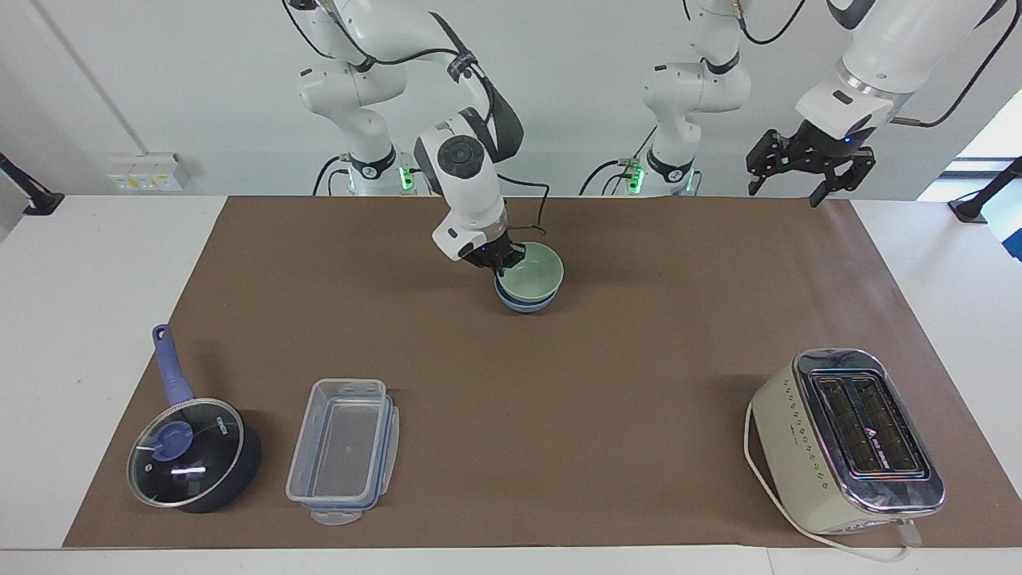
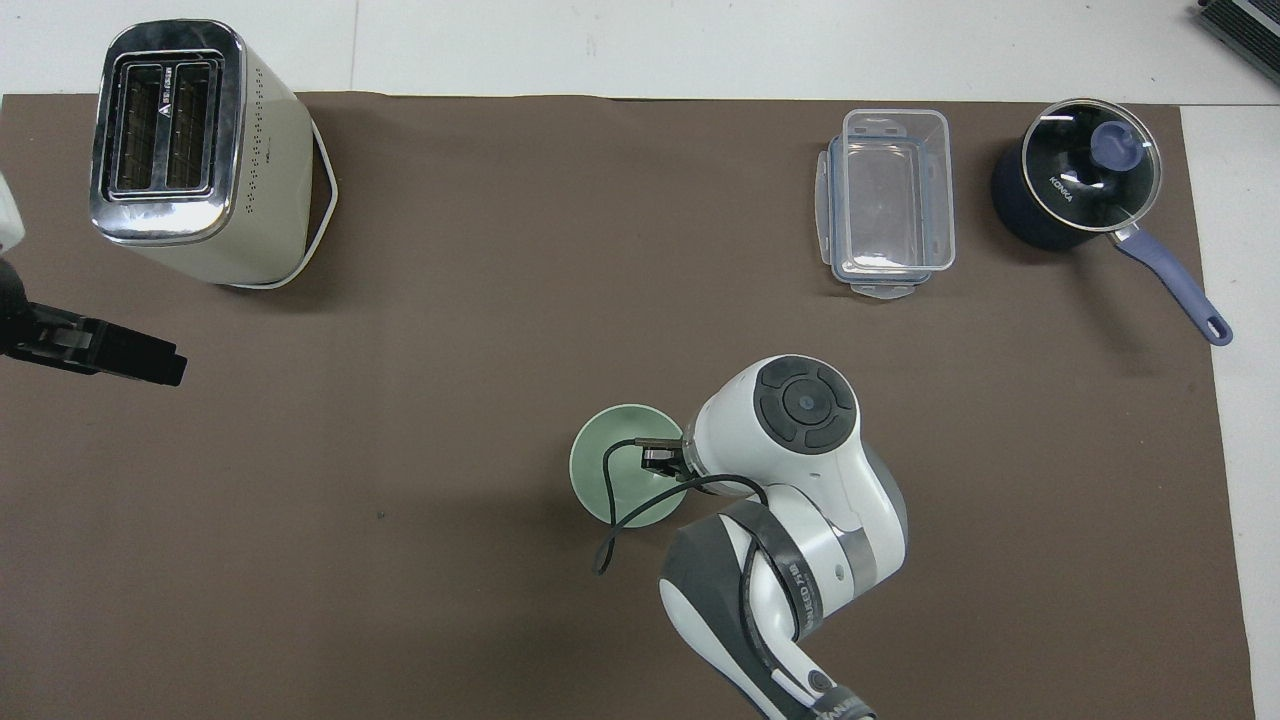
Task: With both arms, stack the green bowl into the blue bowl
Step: 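Lower the green bowl into the blue bowl and open the right gripper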
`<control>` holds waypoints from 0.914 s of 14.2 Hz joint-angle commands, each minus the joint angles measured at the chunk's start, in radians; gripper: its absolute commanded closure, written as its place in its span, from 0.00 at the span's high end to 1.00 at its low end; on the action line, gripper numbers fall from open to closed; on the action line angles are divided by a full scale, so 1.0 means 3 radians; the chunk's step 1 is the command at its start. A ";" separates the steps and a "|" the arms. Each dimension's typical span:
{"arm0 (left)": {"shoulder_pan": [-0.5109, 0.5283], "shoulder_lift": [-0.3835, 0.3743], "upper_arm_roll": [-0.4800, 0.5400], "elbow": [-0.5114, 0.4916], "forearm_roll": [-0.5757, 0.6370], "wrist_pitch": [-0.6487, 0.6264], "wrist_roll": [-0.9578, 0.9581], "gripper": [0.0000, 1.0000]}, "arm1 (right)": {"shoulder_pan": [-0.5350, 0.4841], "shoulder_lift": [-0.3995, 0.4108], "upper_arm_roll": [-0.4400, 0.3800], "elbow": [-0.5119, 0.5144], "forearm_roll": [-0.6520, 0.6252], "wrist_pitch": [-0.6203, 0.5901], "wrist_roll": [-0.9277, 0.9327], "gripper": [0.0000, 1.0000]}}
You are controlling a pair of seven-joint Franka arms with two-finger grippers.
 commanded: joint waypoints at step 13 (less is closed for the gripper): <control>0.0022 -0.0069 -0.0014 -0.0069 0.0052 0.0004 0.0048 1.00 | 0.0044 -0.0018 -0.0015 -0.0117 0.0102 0.0169 -0.0187 0.00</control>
